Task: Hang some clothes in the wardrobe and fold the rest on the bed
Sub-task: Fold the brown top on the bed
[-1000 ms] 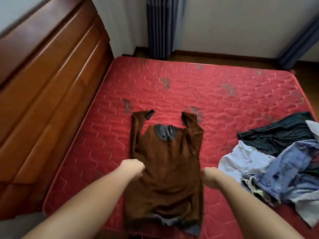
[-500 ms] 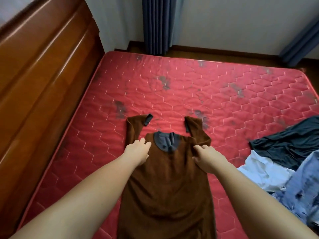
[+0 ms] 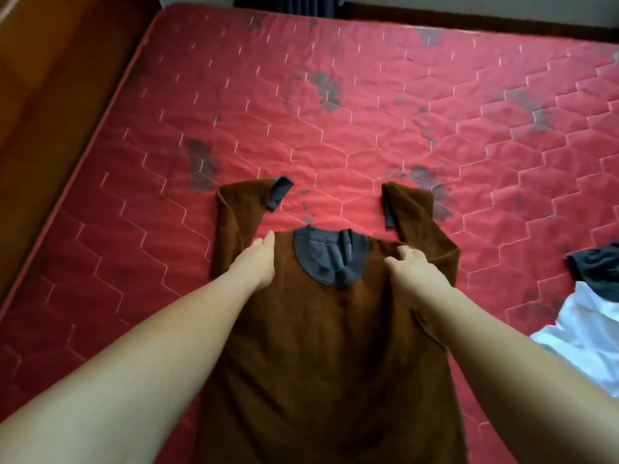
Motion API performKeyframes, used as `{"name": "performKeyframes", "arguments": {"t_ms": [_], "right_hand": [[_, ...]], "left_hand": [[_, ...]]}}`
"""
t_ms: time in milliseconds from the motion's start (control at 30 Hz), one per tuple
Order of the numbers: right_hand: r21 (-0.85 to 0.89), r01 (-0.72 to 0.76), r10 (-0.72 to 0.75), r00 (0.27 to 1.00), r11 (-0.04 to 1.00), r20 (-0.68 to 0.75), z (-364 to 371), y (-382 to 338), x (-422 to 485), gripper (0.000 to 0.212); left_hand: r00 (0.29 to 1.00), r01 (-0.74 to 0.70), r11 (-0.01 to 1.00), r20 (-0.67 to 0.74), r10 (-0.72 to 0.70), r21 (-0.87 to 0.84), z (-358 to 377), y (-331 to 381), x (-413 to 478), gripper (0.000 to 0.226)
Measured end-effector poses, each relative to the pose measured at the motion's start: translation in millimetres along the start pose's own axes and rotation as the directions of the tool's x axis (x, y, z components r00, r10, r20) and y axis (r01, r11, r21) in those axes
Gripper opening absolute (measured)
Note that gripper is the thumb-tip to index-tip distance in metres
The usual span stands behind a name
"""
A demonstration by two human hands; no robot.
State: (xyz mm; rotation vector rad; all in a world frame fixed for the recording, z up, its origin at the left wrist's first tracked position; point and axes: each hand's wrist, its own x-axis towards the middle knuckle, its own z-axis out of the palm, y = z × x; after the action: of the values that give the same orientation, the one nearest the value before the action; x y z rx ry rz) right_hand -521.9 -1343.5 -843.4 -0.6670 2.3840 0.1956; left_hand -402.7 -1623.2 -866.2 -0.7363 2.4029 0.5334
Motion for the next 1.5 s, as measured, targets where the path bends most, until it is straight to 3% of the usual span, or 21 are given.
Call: {"name": "performKeyframes", "arguments": {"t_ms": [67,167,267,367,433,500,667,767,800,867,933,967,1033,1100,1167,1200,1267,1300,1400,1500], "right_hand": [[0.040,0.016,-0.013,0.998,0.999,-0.056,7.2,8.8,23.1,0.058],[0.225,-0.067,0.086,0.993,0.972,-0.075,12.5,22.0,55.5,0.075],[0.177,-0.145,0.158,0.985,0.973,-0.062,16.1,26.7,74.1,0.039],[0.157,-0.050,0.061,0.996,0.986,-0.068,22.1,31.5,78.6,0.022],[0.271,0.003,0.018,0.997,0.963,-0.077,18.4,44.5,78.8,0.020],[0.247,0.025,0.010,0.991,0.969,-0.136,6.3,63.8,82.4,0.022],[0.084,-0.055,0.084,0.910,0.995,-0.406,-28.6,113.8,107.3,0.024],[0.254,-0.123,0.221,0.885,0.959,-0.408,-40.1,124.4,125.2,0.028],[0.412,-0.106,0.266,0.897,0.905,-0.352,-41.1,124.4,129.4,0.034],[0.793,-0.075,0.332,0.929,0.605,-0.166,-40.2,120.5,130.0,0.052],[0.940,-0.116,0.353,0.936,0.321,-0.005,-32.3,121.3,126.8,0.057],[0.948,-0.127,0.351,0.936,0.292,0.018,-26.7,121.8,124.5,0.052],[0.902,-0.102,0.365,0.929,0.420,-0.066,-16.6,118.6,119.0,0.050],[0.701,-0.064,0.387,0.867,0.710,-0.313,-6.8,108.7,112.4,0.059],[0.281,-0.003,0.182,0.768,0.960,-0.614,2.0,86.9,104.7,0.064],[0.073,0.054,0.006,0.761,0.996,-0.648,5.1,70.3,100.6,0.064],[-0.169,0.231,-0.285,0.834,0.958,-0.472,15.7,32.2,95.2,0.064],[-0.160,0.309,-0.346,0.875,0.938,-0.339,22.2,12.1,93.9,0.066],[0.007,0.361,-0.361,0.932,0.932,-0.032,42.4,-42.6,91.8,0.071],[0.104,0.269,-0.272,0.962,0.957,0.015,46.4,-72.3,87.8,0.064]], "left_hand": [[0.999,0.041,0.997,0.012,-0.040,-0.063,10.1,0.8,20.4,0.087],[0.998,0.064,0.976,0.008,-0.063,-0.208,19.7,2.1,41.7,0.083],[1.000,-0.011,0.948,-0.009,0.008,-0.318,19.7,-2.3,47.8,0.058],[0.985,-0.154,0.972,-0.105,0.137,-0.178,13.1,-5.5,50.0,0.040],[0.967,-0.226,0.944,-0.174,0.186,-0.242,1.1,-4.6,54.2,0.023],[0.954,-0.255,0.943,-0.214,0.210,-0.214,-14.9,-3.1,66.1,0.007],[0.885,-0.184,0.982,-0.427,0.186,0.046,-67.7,15.4,111.6,0.022],[0.894,-0.120,0.989,-0.423,0.147,0.089,-85.2,31.5,133.5,0.035],[0.925,-0.112,0.992,-0.358,0.127,0.063,-85.1,33.3,138.0,0.039],[0.983,-0.092,0.996,-0.159,0.089,-0.015,-76.7,28.6,140.7,0.052],[0.998,-0.066,0.996,0.018,0.068,-0.062,-61.4,15.6,138.7,0.075],[0.995,-0.069,0.996,0.068,0.073,-0.063,-53.4,9.0,136.5,0.082],[0.991,-0.106,0.993,0.071,0.109,-0.042,-41.7,-3.5,133.6,0.081],[0.991,-0.132,0.990,-0.025,0.133,0.051,-35.4,-16.7,132.2,0.076],[0.986,-0.066,0.972,-0.132,0.098,0.224,-29.4,-32.0,128.4,0.078],[0.987,0.000,0.964,-0.155,0.043,0.264,-27.2,-39.6,125.8,0.083],[0.980,0.145,0.970,-0.163,-0.114,0.193,-25.1,-49.6,119.0,0.097],[0.968,0.203,0.970,-0.176,-0.178,0.136,-24.6,-52.8,117.2,0.102],[0.924,0.308,0.951,-0.246,-0.294,0.019,-25.8,-64.9,112.4,0.088],[0.885,0.285,0.943,-0.331,-0.328,-0.171,-27.5,-75.5,100.2,0.042]]}}
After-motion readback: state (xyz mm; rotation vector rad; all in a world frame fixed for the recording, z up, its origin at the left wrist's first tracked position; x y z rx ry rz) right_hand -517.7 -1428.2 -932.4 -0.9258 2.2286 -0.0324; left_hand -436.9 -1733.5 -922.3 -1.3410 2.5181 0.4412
